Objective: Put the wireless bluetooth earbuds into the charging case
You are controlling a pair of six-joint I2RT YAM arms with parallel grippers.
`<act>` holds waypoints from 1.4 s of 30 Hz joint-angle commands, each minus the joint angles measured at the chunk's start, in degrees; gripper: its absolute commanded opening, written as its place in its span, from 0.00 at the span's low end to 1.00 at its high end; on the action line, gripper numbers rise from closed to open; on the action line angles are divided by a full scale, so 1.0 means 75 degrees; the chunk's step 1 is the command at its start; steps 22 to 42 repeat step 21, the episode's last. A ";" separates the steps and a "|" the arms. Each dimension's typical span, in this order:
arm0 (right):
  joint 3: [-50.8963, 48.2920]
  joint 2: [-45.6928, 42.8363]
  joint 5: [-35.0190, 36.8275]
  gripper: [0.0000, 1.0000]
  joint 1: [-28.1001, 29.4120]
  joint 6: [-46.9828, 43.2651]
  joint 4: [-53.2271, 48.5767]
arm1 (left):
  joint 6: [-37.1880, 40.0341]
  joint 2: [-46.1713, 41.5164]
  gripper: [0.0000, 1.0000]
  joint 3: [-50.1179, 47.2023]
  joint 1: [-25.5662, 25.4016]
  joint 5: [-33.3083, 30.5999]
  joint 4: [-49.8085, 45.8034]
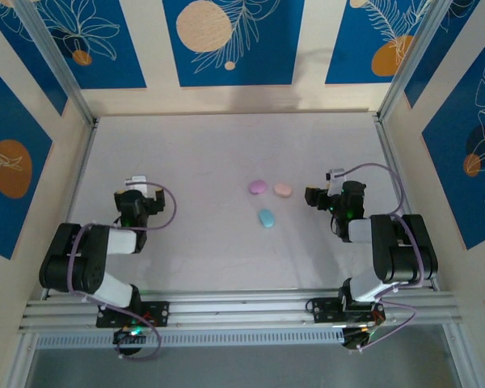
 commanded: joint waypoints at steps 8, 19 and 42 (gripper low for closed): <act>0.0190 -0.0016 0.0767 0.99 0.0144 0.0028 0.0525 | 0.0143 0.0268 1.00 0.0278 -0.0116 0.0170 0.0606; 0.0211 -0.0005 0.0743 0.99 0.0136 0.0012 0.0482 | 0.0472 0.0279 1.00 0.0366 -0.0154 0.1004 0.0479; 0.0202 -0.0007 0.0754 0.99 0.0147 0.0017 0.0513 | 0.0467 0.0271 1.00 0.0369 -0.0152 0.1009 0.0455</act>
